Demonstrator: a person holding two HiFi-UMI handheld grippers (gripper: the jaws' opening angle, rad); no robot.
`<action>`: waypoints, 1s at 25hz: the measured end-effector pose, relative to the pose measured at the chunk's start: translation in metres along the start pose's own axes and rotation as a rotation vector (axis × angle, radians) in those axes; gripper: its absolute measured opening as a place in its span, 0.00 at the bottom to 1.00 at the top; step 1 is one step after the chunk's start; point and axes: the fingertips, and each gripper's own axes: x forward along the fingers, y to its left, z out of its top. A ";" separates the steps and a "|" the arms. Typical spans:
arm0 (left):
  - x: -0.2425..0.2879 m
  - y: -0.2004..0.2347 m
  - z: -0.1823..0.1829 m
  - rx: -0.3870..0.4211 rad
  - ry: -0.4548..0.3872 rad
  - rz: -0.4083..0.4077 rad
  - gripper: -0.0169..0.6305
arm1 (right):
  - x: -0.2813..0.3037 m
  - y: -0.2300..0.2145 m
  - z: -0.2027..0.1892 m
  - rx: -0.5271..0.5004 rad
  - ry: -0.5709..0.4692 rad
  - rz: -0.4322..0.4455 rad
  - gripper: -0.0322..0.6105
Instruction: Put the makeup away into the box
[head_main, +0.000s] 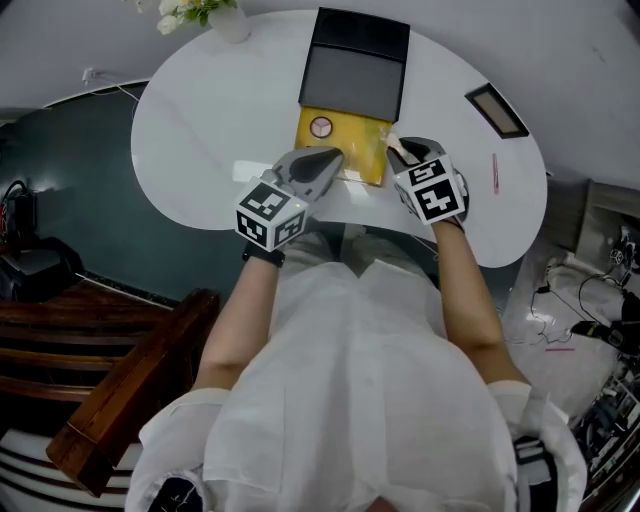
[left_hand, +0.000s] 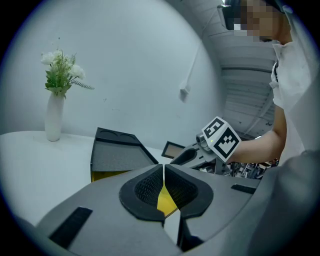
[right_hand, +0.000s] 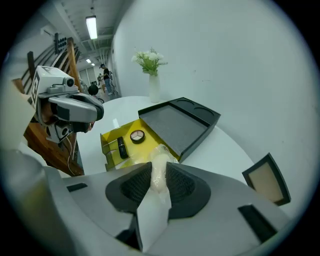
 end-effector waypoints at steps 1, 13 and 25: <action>-0.003 0.003 0.000 -0.002 -0.001 0.005 0.06 | 0.005 0.004 0.005 -0.007 -0.001 0.010 0.19; -0.036 0.030 -0.004 -0.029 -0.004 0.056 0.06 | 0.060 0.043 0.015 -0.119 0.101 0.091 0.19; -0.041 0.041 -0.004 -0.036 0.002 0.056 0.06 | 0.073 0.054 0.015 -0.174 0.117 0.125 0.28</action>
